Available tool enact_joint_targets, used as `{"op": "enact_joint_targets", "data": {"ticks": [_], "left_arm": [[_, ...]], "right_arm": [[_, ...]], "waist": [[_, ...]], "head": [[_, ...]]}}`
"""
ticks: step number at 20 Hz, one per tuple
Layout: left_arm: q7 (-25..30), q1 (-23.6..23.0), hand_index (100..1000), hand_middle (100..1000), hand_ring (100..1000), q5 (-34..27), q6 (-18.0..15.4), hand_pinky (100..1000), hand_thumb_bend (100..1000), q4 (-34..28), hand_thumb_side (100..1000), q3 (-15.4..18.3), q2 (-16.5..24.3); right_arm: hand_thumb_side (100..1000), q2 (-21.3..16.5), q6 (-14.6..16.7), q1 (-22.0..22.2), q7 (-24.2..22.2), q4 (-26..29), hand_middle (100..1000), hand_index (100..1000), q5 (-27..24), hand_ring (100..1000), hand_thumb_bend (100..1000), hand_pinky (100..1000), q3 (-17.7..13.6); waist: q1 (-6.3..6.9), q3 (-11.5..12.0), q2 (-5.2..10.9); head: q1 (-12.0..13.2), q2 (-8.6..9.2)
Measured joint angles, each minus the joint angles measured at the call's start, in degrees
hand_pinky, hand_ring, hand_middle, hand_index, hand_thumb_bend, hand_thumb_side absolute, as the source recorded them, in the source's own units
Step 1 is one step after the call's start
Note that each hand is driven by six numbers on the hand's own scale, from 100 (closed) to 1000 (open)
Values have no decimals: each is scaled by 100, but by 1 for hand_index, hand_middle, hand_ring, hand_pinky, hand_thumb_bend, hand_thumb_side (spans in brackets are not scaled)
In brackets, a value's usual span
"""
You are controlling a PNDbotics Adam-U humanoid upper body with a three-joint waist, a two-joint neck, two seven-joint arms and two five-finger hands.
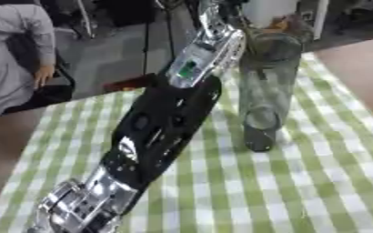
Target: Arrange flowers into the vase.
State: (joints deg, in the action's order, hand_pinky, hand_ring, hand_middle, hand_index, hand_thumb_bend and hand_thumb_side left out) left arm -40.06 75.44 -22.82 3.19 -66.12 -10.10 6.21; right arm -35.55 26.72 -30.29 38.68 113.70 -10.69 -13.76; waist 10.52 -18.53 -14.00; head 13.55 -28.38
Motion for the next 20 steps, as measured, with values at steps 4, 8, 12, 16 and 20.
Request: {"op": "enact_joint_targets", "data": {"ticks": [4, 8, 12, 16, 20], "left_arm": [[54, -1, 445, 332, 390, 77, -51, 388, 568, 64, 147, 14, 19], [92, -4, 487, 385, 454, 119, -65, 415, 554, 69, 127, 40, 36], [75, -9, 493, 400, 463, 189, -34, 420, 555, 120, 121, 41, 38], [86, -14, 558, 472, 526, 392, 89, 461, 570, 156, 132, 41, 41], [175, -53, 634, 545, 613, 654, 231, 529, 587, 183, 154, 40, 43]], "right_arm": [[1000, 2, -11, 0, -11, 0, 823, 884, 0, 784, 100, 695, 0], [1000, 8, -22, 0, -17, 0, 823, 884, 0, 783, 100, 694, 0], [1000, 26, -27, 0, -16, 0, 822, 884, 0, 783, 100, 694, 0], [1000, 54, -42, 0, -22, 0, 823, 885, 0, 783, 100, 693, 0], [1000, 56, -56, 1, -33, 0, 823, 885, 0, 783, 100, 693, 0]], "waist": [[9, 0, -2], [31, 0, -14], [31, -1, -18], [31, -1, -27], [31, -7, -36]], "head": [[1, 33], [1, 34], [1, 35], [1, 35], [1, 35]]}}
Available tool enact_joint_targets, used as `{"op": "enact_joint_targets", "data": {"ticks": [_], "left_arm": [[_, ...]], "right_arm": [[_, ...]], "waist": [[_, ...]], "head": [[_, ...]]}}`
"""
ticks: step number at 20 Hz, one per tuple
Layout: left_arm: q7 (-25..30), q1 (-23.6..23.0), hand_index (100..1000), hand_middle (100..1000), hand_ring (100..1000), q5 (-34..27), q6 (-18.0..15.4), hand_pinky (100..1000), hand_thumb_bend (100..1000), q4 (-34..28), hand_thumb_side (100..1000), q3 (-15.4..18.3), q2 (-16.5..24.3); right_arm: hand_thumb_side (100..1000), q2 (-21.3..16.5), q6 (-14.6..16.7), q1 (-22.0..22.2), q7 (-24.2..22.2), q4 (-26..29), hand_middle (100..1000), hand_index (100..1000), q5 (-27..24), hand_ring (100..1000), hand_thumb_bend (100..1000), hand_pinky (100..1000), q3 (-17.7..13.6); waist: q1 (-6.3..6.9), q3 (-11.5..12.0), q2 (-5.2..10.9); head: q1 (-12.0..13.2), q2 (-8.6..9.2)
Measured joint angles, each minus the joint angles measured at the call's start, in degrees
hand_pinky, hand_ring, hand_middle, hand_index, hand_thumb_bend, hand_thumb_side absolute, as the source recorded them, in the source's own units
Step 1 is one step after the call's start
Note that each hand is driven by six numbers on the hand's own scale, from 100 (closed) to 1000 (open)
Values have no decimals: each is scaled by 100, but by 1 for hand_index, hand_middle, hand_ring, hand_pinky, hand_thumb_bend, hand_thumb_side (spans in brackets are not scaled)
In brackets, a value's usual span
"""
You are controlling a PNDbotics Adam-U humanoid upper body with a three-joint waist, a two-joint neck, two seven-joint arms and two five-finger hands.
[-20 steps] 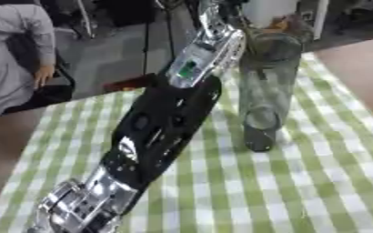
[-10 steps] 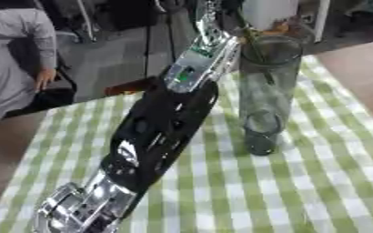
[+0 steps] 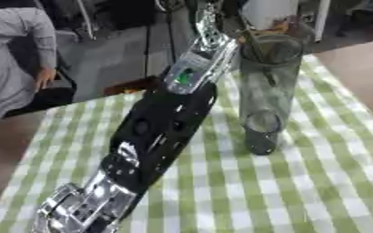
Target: Arrange flowers into the vase.
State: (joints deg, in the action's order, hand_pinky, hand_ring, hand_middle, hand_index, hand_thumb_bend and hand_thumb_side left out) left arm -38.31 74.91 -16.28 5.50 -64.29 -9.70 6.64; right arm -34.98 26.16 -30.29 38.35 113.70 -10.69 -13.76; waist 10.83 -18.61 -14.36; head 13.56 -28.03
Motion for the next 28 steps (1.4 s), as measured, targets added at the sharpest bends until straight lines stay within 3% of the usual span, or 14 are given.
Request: {"op": "enact_joint_targets", "data": {"ticks": [7, 14, 15, 20, 28], "left_arm": [[274, -60, 703, 645, 735, 554, 212, 636, 604, 57, 210, -2, 37], [464, -89, 720, 682, 765, 1041, 384, 677, 638, 91, 239, 0, 50], [470, -93, 759, 720, 794, 1106, 400, 724, 650, 95, 260, 1, 50], [548, -128, 789, 747, 817, 1477, 545, 771, 697, 133, 305, 2, 91], [856, -172, 847, 765, 830, 1938, 852, 797, 779, 165, 364, 7, 104]], "right_arm": [[1000, 1, -2, 2, 1, 0, 823, 885, 0, 783, 100, 692, -1], [1000, 1, -3, 4, 2, 0, 823, 885, 0, 783, 100, 691, -1], [1000, 1, -3, 4, 2, 0, 822, 885, 0, 783, 100, 691, -1], [1000, 1, -3, 4, 2, 0, 822, 885, 0, 783, 100, 691, -2], [1000, 1, -9, 4, 8, 0, 822, 885, 0, 782, 100, 691, -2]], "waist": [[0, -6, -1], [0, -5, -1], [0, -5, -1], [0, 1, 1], [0, 21, 26]], "head": [[-11, 0], [-55, -1], [-57, -1], [-64, -3], [-83, -4]]}}
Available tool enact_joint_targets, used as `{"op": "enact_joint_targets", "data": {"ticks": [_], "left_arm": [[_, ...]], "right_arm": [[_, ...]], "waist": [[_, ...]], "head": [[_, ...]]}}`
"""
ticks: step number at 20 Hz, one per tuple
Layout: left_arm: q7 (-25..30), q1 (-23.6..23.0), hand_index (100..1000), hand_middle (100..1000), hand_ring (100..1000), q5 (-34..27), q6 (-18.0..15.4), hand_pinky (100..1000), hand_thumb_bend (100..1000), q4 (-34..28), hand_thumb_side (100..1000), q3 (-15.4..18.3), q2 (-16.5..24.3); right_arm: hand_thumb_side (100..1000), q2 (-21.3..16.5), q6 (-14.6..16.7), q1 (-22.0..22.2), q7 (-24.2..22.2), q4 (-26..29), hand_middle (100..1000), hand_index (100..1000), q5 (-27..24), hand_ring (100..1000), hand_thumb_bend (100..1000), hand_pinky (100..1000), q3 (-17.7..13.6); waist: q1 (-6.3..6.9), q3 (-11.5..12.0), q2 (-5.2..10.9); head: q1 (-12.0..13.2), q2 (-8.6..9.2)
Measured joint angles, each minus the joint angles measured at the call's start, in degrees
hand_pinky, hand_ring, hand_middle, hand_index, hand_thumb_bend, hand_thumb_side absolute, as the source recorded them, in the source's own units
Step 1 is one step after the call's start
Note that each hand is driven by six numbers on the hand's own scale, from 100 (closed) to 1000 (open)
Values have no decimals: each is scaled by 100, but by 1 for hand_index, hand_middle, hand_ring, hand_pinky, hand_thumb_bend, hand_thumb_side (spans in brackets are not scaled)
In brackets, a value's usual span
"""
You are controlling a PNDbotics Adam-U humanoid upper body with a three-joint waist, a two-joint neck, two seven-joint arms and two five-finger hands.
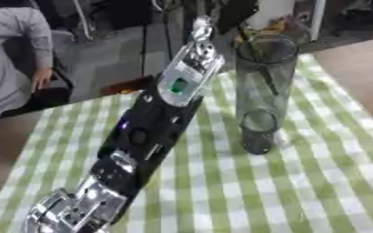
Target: Arrange flowers into the vase.
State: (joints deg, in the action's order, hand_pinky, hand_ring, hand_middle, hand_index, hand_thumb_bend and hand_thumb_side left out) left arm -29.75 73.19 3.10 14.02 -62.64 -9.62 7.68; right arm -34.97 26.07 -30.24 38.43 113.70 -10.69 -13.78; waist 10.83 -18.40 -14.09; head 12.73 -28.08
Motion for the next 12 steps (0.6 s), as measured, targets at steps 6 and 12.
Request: {"op": "enact_joint_targets", "data": {"ticks": [6, 12], "left_arm": [[175, -48, 870, 778, 839, 202, 175, 812, 817, 69, 408, 31, 66], [413, -56, 894, 799, 850, 465, 298, 829, 839, 71, 460, 30, 93]], "right_arm": [[1000, 0, -2, 0, 3, 0, 821, 885, 0, 779, 100, 691, -1], [1000, 0, -3, 0, 3, 0, 821, 885, -1, 778, 100, 690, -1]], "waist": [[-2, 10, 24], [-15, 11, 28]], "head": [[-17, -1], [-15, -1]]}}
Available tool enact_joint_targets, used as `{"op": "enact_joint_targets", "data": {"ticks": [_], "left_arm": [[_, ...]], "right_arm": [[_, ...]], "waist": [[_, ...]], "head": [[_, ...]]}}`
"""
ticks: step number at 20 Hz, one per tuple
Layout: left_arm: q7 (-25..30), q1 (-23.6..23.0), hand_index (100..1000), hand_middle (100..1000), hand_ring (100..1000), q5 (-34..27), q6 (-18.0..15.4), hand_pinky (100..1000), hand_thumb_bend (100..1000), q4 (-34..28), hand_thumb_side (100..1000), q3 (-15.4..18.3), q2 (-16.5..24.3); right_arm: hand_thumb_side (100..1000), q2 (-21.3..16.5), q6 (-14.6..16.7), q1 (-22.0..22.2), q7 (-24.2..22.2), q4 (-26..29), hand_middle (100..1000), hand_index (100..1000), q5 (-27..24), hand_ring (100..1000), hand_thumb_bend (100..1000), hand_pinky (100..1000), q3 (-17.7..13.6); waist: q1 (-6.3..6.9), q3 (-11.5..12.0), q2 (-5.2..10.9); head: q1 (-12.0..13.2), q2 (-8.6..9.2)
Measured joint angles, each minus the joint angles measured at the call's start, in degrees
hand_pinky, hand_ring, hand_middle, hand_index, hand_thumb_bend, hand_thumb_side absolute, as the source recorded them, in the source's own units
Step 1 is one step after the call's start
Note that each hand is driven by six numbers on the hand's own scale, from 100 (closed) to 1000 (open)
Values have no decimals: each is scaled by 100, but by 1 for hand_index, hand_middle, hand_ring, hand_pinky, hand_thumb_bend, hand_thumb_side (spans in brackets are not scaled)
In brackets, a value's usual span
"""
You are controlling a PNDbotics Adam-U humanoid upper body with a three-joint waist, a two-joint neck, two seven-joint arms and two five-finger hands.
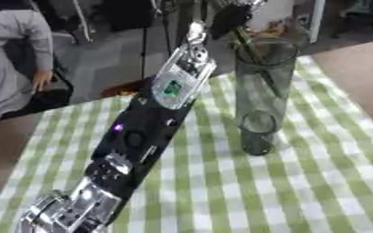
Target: Arrange flowers into the vase.
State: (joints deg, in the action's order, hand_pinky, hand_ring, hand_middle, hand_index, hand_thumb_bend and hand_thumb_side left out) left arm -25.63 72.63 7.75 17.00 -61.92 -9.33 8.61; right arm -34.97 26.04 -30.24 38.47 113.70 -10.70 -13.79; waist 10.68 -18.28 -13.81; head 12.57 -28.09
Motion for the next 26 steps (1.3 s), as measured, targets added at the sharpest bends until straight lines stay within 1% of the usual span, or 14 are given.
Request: {"op": "enact_joint_targets", "data": {"ticks": [9, 15, 19, 21, 22, 23, 24, 26], "left_arm": [[395, -3, 925, 830, 863, 278, 33, 852, 890, 17, 559, 0, 0], [592, 65, 952, 847, 872, 409, 17, 864, 898, 35, 613, -1, 0], [687, 129, 996, 875, 889, 503, 63, 885, 920, 59, 709, -1, -1], [715, 156, 1000, 884, 894, 572, 91, 891, 933, 93, 757, -1, -1], [724, 157, 1000, 886, 895, 604, 100, 893, 934, 108, 757, -1, -1], [739, 159, 1000, 889, 897, 642, 111, 895, 945, 121, 735, -1, -1], [763, 159, 1000, 891, 900, 680, 116, 897, 936, 141, 746, -1, -1], [849, 159, 1000, 891, 901, 752, 121, 897, 935, 167, 739, -3, -1]], "right_arm": [[1000, 41, -21, 0, 6, 0, 821, 885, 0, 777, 100, 689, 0], [1000, 47, -54, 0, -8, 0, 821, 885, -1, 777, 100, 689, 2], [1000, 50, -70, -1, -14, 0, 821, 885, -2, 777, 100, 689, 2], [1000, 51, -78, -3, -22, 0, 821, 885, -3, 777, 100, 689, 4], [1000, 51, -80, -4, -24, 0, 821, 885, -4, 777, 100, 689, 4], [1000, 51, -81, -5, -25, 0, 821, 886, -5, 777, 100, 689, 5], [1000, 51, -82, -6, -25, 0, 820, 886, -5, 777, 100, 689, 5], [1000, 51, -83, -6, -26, 0, 821, 886, -5, 777, 100, 689, 5]], "waist": [[0, -13, 0], [1, -38, -2], [15, -47, -11], [19, -56, -22], [20, -62, -25], [22, -70, -30], [27, -77, -33], [49, -84, -35]], "head": [[44, 7], [54, 25], [86, 47], [101, 58], [106, 60], [114, 74], [119, 86], [125, 103]]}}
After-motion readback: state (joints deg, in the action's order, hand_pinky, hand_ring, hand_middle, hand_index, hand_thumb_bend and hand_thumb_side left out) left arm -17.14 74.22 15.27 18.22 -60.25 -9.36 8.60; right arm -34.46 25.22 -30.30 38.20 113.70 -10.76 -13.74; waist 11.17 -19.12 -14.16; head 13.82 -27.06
